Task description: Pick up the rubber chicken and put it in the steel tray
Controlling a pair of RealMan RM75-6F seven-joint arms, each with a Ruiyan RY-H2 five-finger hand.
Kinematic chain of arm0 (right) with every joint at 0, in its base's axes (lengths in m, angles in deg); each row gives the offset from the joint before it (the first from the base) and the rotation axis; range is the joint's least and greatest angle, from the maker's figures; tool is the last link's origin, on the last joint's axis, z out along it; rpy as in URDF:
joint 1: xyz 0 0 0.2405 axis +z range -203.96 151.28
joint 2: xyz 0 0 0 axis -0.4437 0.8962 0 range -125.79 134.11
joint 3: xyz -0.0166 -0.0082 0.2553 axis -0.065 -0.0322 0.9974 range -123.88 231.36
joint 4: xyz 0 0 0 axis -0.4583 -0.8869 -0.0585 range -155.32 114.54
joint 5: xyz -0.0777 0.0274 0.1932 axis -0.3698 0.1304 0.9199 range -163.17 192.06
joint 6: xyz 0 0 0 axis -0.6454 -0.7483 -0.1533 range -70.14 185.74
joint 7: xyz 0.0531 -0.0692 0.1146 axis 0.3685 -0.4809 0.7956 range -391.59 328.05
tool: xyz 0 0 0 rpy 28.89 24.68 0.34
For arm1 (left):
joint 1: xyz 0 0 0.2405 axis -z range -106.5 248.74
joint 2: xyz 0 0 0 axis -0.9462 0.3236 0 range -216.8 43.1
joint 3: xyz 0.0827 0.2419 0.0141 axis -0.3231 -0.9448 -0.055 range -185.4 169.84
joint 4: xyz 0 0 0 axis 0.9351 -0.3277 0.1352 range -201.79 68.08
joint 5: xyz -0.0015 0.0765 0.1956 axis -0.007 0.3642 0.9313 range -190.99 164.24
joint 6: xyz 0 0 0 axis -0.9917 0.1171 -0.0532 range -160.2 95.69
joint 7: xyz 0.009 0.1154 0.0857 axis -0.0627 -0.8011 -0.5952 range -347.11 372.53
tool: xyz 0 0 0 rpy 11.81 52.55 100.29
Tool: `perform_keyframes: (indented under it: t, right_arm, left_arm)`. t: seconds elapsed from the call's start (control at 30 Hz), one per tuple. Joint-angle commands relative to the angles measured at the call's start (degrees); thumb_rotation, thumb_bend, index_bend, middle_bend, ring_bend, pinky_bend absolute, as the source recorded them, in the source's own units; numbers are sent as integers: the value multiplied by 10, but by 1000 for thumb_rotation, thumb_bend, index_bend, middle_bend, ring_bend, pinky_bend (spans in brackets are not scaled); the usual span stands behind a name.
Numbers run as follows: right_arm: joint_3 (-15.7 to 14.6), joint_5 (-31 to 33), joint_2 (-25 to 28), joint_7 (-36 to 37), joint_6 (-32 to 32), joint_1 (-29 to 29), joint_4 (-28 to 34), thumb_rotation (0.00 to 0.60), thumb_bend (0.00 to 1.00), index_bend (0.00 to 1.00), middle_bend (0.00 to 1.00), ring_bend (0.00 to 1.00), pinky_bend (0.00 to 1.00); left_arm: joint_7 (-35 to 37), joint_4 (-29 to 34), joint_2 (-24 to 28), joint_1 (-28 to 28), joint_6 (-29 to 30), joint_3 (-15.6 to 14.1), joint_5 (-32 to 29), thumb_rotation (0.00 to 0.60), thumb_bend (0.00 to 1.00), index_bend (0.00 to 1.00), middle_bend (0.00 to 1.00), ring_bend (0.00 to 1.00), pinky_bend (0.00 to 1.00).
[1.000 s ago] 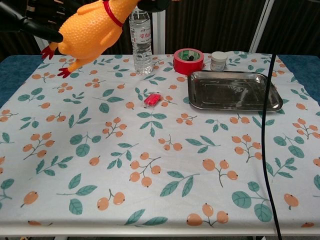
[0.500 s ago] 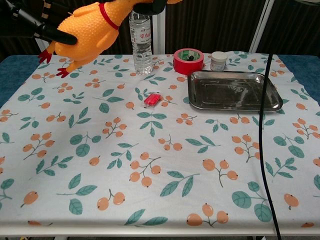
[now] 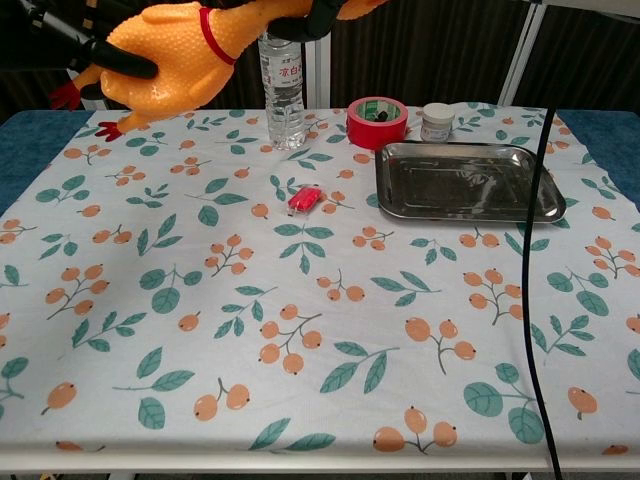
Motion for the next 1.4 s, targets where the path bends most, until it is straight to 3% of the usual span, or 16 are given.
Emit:
perform_keyframes:
  t: [0.03,0.1,0.17,0.33,0.63,0.77,1.07,1.4]
  right_arm:
    - [-1,1,1,2,0,-2,-4,600,378,983,778,753,1000]
    - [-1,1,3,5,-2,-4,-9,600,378,983,778,753,1000]
    - [-2,1,6,11,-4,-7,-13,600,379,983,778,753,1000]
    - [-9,-5,18,30,-16,-20,-15,600,378,983,778,753,1000]
    - [-34,-25,67,94,-72,-80,-7,600,378,983,778,753,1000]
    - [-56,-15,92,173,-98,-129,-16,600,379,983,778,753,1000]
    - [-92,27,83,371,-86,-204,-138,600,378,983,778,752,1000]
    - [-113,25,8,574,-38,-233,-310,600,378,984,778,753,1000]
  left_arm:
    - [0,10,8,-3,-13,-2,13,600,608,594,676,599,670]
    - [5,12,12,-9,-15,-2,33,600,545,349,446,370,460]
    - [-3,7,8,-16,-1,-6,49,600,371,217,260,198,297]
    - [1,5,11,-30,15,-11,71,600,198,167,140,112,219]
    - [-16,-5,24,-66,81,-35,137,600,178,162,130,105,209]
    - [-60,-15,17,-88,132,-43,138,600,175,162,130,105,209]
    - [-130,-22,4,-115,190,-51,116,600,174,162,130,105,209]
    - [-145,-28,2,-115,168,-59,87,600,167,162,130,105,209]
